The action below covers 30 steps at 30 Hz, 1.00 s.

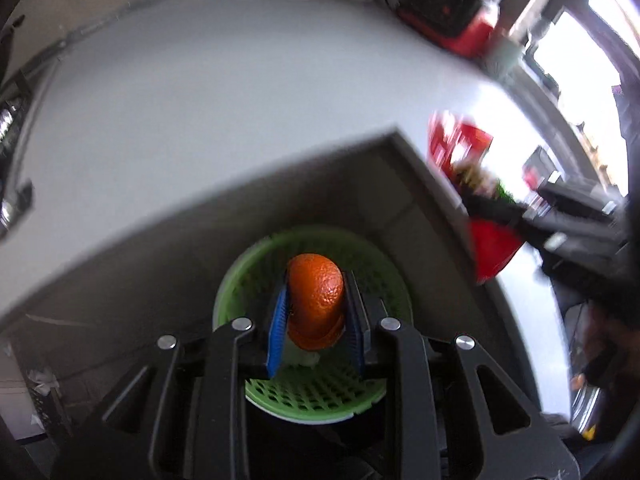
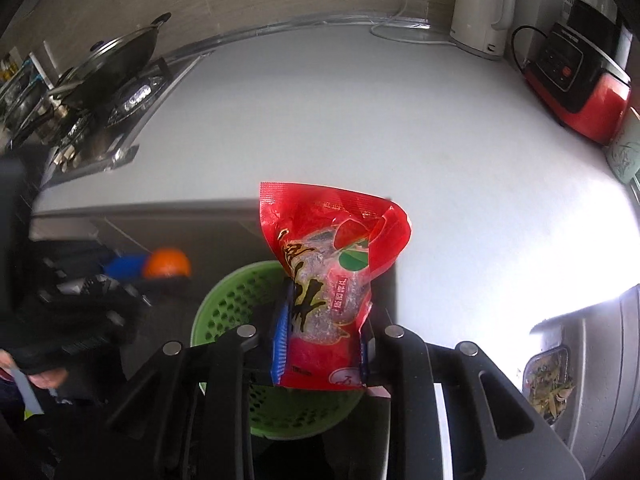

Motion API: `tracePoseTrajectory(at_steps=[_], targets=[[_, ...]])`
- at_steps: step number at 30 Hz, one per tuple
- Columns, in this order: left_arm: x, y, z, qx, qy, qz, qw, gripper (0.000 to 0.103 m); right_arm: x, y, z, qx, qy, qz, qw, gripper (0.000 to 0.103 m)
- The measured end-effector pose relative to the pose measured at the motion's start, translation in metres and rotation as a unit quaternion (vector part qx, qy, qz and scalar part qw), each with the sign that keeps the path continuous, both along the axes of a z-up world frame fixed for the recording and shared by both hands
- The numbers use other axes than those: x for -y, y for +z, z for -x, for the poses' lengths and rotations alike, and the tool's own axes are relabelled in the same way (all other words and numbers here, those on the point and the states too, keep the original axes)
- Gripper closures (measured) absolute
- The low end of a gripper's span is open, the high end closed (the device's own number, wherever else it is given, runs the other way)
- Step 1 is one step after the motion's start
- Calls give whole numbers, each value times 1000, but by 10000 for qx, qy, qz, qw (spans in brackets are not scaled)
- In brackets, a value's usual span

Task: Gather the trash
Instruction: 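Carry orange and red packet over the green bin and release both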

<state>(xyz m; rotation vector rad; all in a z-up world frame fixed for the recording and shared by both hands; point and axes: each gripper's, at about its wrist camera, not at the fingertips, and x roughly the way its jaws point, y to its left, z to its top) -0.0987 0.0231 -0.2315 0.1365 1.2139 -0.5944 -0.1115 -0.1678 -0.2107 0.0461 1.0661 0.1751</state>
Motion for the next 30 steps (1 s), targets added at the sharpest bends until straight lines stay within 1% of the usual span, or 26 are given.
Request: tracePoseTrajectory(at_steps=[3,5,7,8,9,10,11,12,17,19,21,22,24,26,29,30], targets=[[10,-27,13,-209,-67,-65,9997,79,7,0,7,19,13,-49,10000,77],[13,-45,15,-416,-14,-40,9991,79,11,1,11,43,28,-90,9999,77],[15,-56,15,-568,-34,12,9984,78,15,1,15,60,58,-96,9999,77],[17,-62,15,-620,-23,-43,9981,75,16,1,16,71,63,-94,9999,77],[18,-67,16,-684,-15,-109,9976,64,17,1,17,72,70,-110,9999,77],[19,-70,17,-708,-20,-151,9974,58,18,1,18,73,77,-116,9999,77],[19,-71,18,-653,13,-228,9976,47,19,1,19,82,81,-129,9999,77],[18,-70,20,-607,24,-265,9978,41,21,1,19,80,85,-142,9998,77],[15,-58,19,-401,115,-381,9984,31,22,-1,21,55,103,-219,9997,77],[8,-49,16,-228,336,-528,9978,25,23,-1,21,51,151,-319,9994,77],[0,-39,12,-25,623,-761,9951,13,22,-3,21,40,267,-595,9979,76],[-8,-31,9,96,823,-848,9929,11,19,-5,21,25,377,-681,9970,75],[-22,-22,4,284,1148,-925,9887,9,11,-7,21,4,566,-681,9961,75],[-40,-9,0,477,1519,-1047,9817,8,2,-12,21,-41,734,-657,9951,74],[-63,4,-8,594,1930,-1131,9729,8,-13,-24,20,-134,939,-516,9942,72],[-68,6,-9,608,2002,-1109,9716,8,-18,-29,19,-169,1016,-455,9936,72]])
